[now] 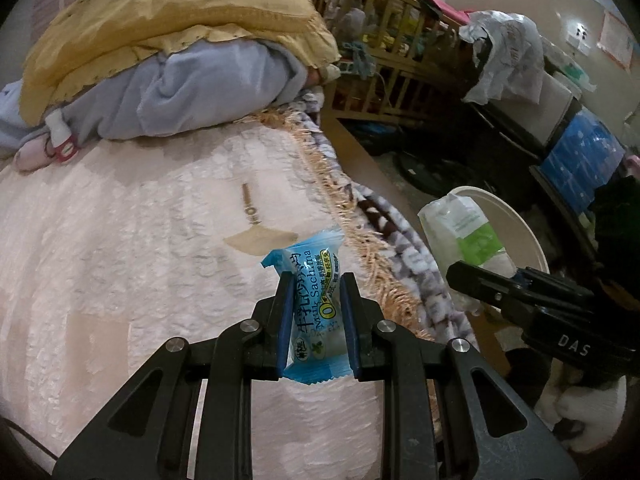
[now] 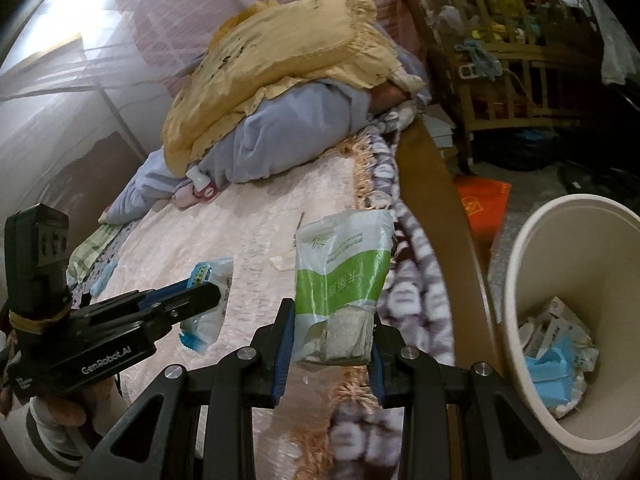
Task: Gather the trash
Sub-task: 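Carry the blue-white and green-white packets over the white bucket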
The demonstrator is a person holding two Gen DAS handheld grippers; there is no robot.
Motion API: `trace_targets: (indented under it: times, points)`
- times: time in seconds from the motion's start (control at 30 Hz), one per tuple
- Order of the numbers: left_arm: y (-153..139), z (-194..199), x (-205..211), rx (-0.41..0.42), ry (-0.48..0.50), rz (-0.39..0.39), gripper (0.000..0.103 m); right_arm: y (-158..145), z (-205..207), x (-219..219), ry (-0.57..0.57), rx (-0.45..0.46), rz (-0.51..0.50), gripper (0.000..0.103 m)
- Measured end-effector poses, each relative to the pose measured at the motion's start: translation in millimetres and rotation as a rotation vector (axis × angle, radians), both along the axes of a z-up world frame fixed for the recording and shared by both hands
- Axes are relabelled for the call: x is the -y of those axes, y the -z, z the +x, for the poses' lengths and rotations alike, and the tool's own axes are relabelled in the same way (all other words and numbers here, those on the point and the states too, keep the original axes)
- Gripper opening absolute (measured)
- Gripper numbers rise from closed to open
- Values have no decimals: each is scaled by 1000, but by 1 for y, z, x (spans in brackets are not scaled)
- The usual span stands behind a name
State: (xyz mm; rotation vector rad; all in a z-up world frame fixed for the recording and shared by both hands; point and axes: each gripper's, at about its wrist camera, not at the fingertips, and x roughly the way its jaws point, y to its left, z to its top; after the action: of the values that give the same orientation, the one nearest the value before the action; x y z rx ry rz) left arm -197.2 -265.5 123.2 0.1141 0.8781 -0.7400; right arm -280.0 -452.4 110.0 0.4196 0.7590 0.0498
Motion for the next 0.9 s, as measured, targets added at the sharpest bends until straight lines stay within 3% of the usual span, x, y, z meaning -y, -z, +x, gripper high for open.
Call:
trace_targets:
  times: [0.9]
  points:
    - [1, -27, 108, 46, 179, 37, 20, 3, -60, 87, 228, -6, 25, 31]
